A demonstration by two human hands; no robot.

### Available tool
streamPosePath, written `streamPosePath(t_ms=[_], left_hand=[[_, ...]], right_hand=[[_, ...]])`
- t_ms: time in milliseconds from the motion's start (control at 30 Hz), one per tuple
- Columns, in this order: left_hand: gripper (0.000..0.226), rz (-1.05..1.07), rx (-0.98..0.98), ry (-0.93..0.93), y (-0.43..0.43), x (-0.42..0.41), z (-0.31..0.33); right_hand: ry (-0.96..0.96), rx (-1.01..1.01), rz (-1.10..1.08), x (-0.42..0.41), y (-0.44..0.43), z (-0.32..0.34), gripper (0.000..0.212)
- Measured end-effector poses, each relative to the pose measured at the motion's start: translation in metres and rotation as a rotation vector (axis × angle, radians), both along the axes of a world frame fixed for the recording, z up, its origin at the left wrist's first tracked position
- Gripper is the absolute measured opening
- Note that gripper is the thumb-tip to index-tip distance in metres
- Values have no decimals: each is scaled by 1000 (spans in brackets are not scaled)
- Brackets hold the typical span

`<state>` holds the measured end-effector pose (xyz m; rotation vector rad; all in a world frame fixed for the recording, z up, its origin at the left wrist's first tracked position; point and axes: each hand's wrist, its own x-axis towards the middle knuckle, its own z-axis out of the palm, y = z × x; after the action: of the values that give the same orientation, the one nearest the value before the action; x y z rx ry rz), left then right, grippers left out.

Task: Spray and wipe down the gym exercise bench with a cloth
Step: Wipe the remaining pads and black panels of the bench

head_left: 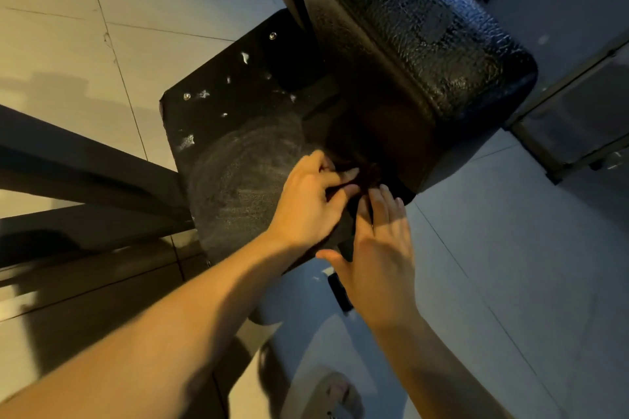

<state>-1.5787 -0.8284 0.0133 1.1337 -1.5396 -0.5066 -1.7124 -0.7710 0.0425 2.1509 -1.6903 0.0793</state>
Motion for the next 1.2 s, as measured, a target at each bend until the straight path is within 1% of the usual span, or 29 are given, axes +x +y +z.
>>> streamPosePath(t_ms=[67, 100, 167, 200, 233, 267, 367, 400, 433, 467, 500, 533, 567, 600, 633, 700, 733, 767, 833, 867, 900, 967, 1033, 1067, 1100, 1133, 1200], left_hand=[[29, 33, -29, -34, -15, 7, 3], [29, 99, -6, -27, -29, 12, 3], [28, 246, 139, 63, -53, 22, 7], [27, 274, 194, 97, -59, 24, 8], [26, 276, 208, 105, -58, 20, 10], [27, 236, 183, 93, -52, 14, 11], [30, -8, 58, 45, -23, 0, 10], [29, -37, 28, -6, -21, 2, 8], [27, -23, -10, -32, -28, 9, 9], [25, 30, -11, -19, -41, 19, 12], [24, 122, 45, 30, -56, 31, 12], [25, 208, 143, 72, -69, 44, 11], [27, 247, 232, 100, -77, 54, 8], [28, 261, 281, 108, -80, 57, 5], [25, 245, 289, 114, -76, 54, 6], [11, 126, 207, 160, -51, 30, 14], [12, 39, 154, 163, -37, 17, 15], [20, -47, 114, 144, -26, 8, 14], [27, -120, 19, 30, -26, 11, 10], [25, -110, -4, -19, -36, 19, 8], [22, -43, 12, -16, -48, 29, 5], [21, 186, 177, 81, -72, 60, -1], [30, 307, 343, 127, -82, 79, -7], [31, 328, 377, 118, -80, 78, -7], [30, 327, 368, 107, -72, 72, -5], [27, 294, 321, 102, -60, 61, 0], [18, 146, 187, 92, -30, 26, 7]], right_hand=[[14, -16, -6, 0, -2, -1, 100], [29, -25, -9, 0, -2, -2, 100], [25, -50, 6, 0, -1, -4, 101], [10, -63, 21, 0, 0, -5, 101], [-3, -68, 39, -1, 1, -5, 101], [-13, -69, 53, -1, 2, -5, 100], [-36, -44, 46, -5, 3, -6, 102], [-44, -43, 50, -5, 2, -7, 102], [-47, -51, 55, -5, 1, -8, 102], [-41, -61, 60, -5, -1, -8, 102], [-30, -67, 70, -6, -3, -8, 101], [-20, -72, 85, -6, -3, -8, 100], [-11, -73, 93, -6, -3, -8, 100], [1, -67, 87, -6, -3, -8, 101], [11, -51, 76, -5, -3, -7, 102], [9, -41, 68, -5, -3, -6, 104], [-6, -47, 75, -6, -3, -6, 103], [-27, -59, 91, -7, -3, -8, 101], [-45, -91, 119, -9, -5, -10, 97], [-41, -100, 117, -9, -5, -10, 97], [-32, -101, 111, -9, -7, -10, 97], [-26, -93, 122, -9, -5, -13, 97], [-29, -89, 131, -11, -4, -15, 98], [-29, -79, 126, -12, -4, -15, 100], [-30, -73, 119, -12, -4, -14, 101], [-27, -74, 111, -11, -5, -13, 101], [-30, -84, 108, -11, -6, -13, 101]])
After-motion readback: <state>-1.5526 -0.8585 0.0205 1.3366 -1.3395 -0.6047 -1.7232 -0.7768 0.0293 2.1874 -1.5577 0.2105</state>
